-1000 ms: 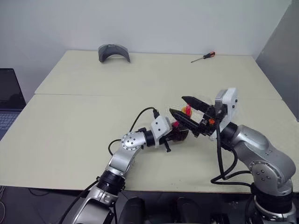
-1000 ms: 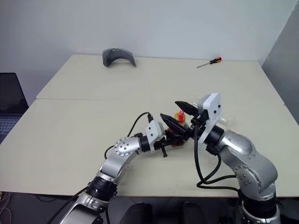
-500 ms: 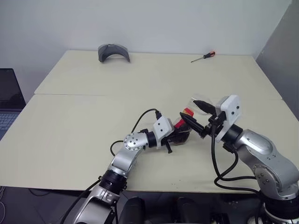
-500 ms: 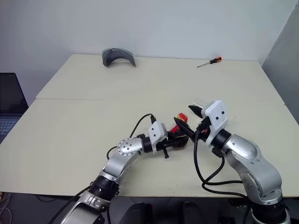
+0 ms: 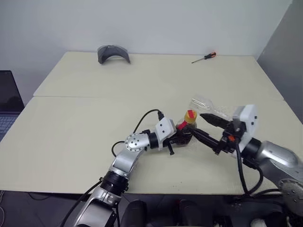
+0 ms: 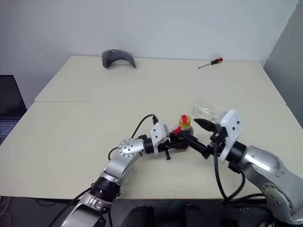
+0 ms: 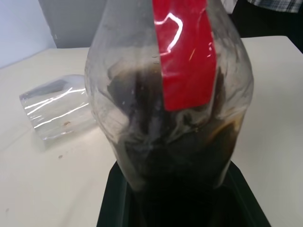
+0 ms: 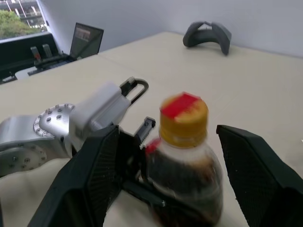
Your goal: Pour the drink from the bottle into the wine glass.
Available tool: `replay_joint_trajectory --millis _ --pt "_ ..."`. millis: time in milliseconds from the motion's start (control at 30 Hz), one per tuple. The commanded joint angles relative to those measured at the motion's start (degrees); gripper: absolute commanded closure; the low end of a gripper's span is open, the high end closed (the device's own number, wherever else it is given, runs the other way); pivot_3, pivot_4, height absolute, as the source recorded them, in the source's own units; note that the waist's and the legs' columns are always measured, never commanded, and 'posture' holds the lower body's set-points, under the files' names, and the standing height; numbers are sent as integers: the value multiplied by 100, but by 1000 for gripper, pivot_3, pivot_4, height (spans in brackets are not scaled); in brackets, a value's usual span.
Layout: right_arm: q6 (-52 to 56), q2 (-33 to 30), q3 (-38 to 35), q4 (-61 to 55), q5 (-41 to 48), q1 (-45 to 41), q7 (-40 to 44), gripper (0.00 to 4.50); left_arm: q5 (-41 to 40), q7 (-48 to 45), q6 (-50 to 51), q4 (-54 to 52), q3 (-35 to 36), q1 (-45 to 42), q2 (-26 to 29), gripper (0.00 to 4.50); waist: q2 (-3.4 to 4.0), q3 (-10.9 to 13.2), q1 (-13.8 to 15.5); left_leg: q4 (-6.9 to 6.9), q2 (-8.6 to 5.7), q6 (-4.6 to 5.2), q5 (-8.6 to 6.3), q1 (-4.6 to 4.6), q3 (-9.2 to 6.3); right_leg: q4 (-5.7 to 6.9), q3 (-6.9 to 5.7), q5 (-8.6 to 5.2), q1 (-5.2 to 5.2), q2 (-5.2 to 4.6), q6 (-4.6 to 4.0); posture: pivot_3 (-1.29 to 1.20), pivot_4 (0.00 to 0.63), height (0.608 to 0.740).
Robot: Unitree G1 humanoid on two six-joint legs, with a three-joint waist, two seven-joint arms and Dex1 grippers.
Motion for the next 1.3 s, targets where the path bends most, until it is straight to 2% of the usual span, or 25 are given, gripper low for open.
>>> replay_joint_trajectory --millis 33,133,400,533,633,733,900,1100,1300 --pt "-197 235 318 76 -401 -296 -355 1012 -57 -31 -135 -155 33 -123 -35 3856 0 0 17 0 -2 0 0 -1 1 -1 0 0 0 0 1 0 150 740" --pt "-444 471 506 437 -834 -466 -501 1012 -50 -31 -144 -140 17 -134 -54 3856 0 0 30 2 -6 0 0 -5 8 -4 4 0 -1 -2 1 0 150 740" --pt "-563 402 -126 618 -816 -100 -378 1012 -41 -21 -141 -153 1 -115 -83 3856 0 0 57 2 -6 0 0 -6 5 -3 0 0 -1 -11 1 0 150 740" --pt "-511 262 -631 534 -466 207 -266 1012 -33 -20 -151 -140 1 -114 -86 3856 0 0 57 2 -6 0 0 -6 6 -3 0 0 -1 -11 1 0 150 740" --pt "-352 58 -1199 303 159 658 -75 1012 -26 -24 -154 -136 11 -108 -85 3856 0 0 59 2 -6 0 0 -5 5 -2 0 0 0 -11 1 0 150 740" --pt "-200 -208 -1371 110 513 991 83 1012 -26 -33 -150 -148 11 -97 -85 3860 0 0 60 2 -7 0 0 -4 6 -3 0 0 2 -11 1 0 150 740" --pt "-48 -544 -1187 -123 821 1121 237 1012 -24 -44 -149 -149 7 -97 -95 3860 1 0 34 1 -3 0 0 1 4 0 2 0 2 -5 1 0 150 740" --pt "14 -173 -388 -77 626 134 -457 1012 -5 -50 -167 -126 12 -116 -83 3860 0 1 21 1 -3 0 0 1 3 0 3 0 1 -1 1 0 150 740" --pt "-91 -24 29 163 336 -332 -555 1012 5 -46 -166 -145 3 -101 -71 3860 1 1 57 2 -10 0 0 -9 7 -6 2 -1 -1 -2 2 0 150 740"
